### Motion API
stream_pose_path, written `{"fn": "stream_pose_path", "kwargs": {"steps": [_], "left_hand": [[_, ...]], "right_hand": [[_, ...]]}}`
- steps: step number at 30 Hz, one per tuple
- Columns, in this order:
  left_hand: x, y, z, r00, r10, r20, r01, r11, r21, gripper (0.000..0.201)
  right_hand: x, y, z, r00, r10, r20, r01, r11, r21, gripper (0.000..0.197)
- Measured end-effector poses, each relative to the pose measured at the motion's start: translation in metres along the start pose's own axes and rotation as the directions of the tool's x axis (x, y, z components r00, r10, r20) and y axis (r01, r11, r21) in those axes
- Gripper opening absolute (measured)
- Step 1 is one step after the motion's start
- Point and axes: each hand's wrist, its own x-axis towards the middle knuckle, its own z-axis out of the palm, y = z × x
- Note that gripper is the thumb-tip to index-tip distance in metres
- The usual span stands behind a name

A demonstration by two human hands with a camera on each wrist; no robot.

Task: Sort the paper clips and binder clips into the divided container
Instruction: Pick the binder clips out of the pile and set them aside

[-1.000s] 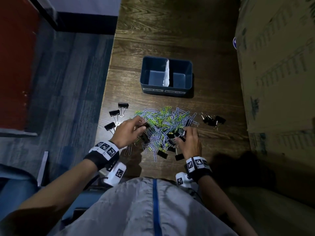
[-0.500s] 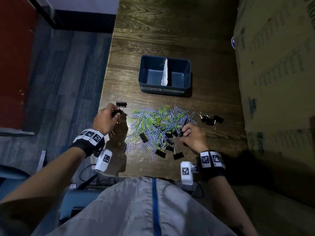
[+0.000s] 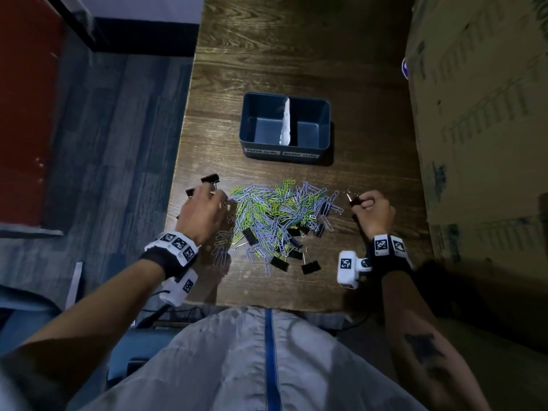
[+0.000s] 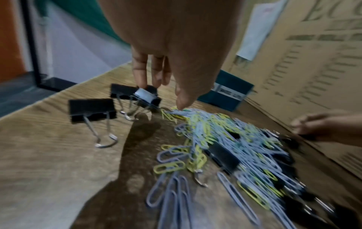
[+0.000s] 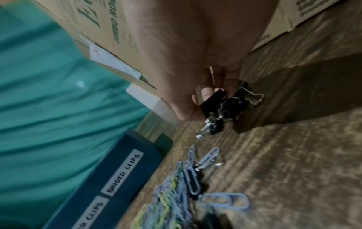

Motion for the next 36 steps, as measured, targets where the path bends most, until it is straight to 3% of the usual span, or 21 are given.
{"fn": "stream_pose_path", "kwargs": {"steps": [4, 7, 9, 11, 13, 15, 17, 22, 29, 36], "left_hand": [[-0.019, 0.028, 0.014, 0.966, 0.219, 0.135, -0.222, 0.975, 0.008, 0.03], [-0.028, 0.043, 0.023, 0.959, 0.185, 0.216, -0.182, 0.983, -0.032, 0.039], [-0.032, 0.052, 0.027, 0.953, 0.145, 0.267, -0.139, 0.989, -0.039, 0.047], [-0.033, 0.056, 0.034, 0.944, 0.131, 0.302, -0.127, 0.991, -0.033, 0.051], [-0.031, 0.058, 0.04, 0.942, 0.122, 0.314, -0.119, 0.992, -0.028, 0.051], [-0.028, 0.06, 0.042, 0.942, 0.13, 0.309, -0.124, 0.991, -0.039, 0.049], [-0.026, 0.065, 0.039, 0.944, 0.15, 0.295, -0.139, 0.989, -0.058, 0.045], [-0.029, 0.072, 0.034, 0.951, 0.189, 0.245, -0.167, 0.98, -0.108, 0.04], [-0.028, 0.062, 0.037, 0.97, 0.163, 0.181, -0.095, 0.938, -0.334, 0.028], [-0.025, 0.052, 0.024, 0.996, 0.038, 0.084, 0.008, 0.873, -0.487, 0.026]], "right_hand": [[-0.004, 0.012, 0.007, 0.997, -0.078, 0.017, 0.079, 0.993, -0.091, 0.027], [-0.02, 0.01, 0.007, 0.993, -0.114, 0.024, 0.116, 0.986, -0.116, 0.024], [-0.034, 0.012, 0.01, 0.979, -0.144, 0.146, 0.163, 0.979, -0.126, 0.022], [-0.051, 0.022, 0.019, 0.928, -0.162, 0.336, 0.226, 0.961, -0.161, 0.029], [-0.065, 0.029, 0.028, 0.885, -0.134, 0.446, 0.243, 0.949, -0.199, 0.026], [-0.072, 0.035, 0.034, 0.857, -0.09, 0.508, 0.24, 0.941, -0.239, 0.023], [-0.078, 0.037, 0.04, 0.818, -0.09, 0.569, 0.286, 0.921, -0.264, 0.033], [-0.098, 0.029, 0.052, 0.724, -0.207, 0.658, 0.492, 0.823, -0.282, 0.05], [-0.103, 0.031, 0.055, 0.747, -0.274, 0.606, 0.506, 0.826, -0.25, 0.031], [-0.099, 0.029, 0.041, 0.837, -0.142, 0.529, 0.252, 0.957, -0.142, 0.034]]}}
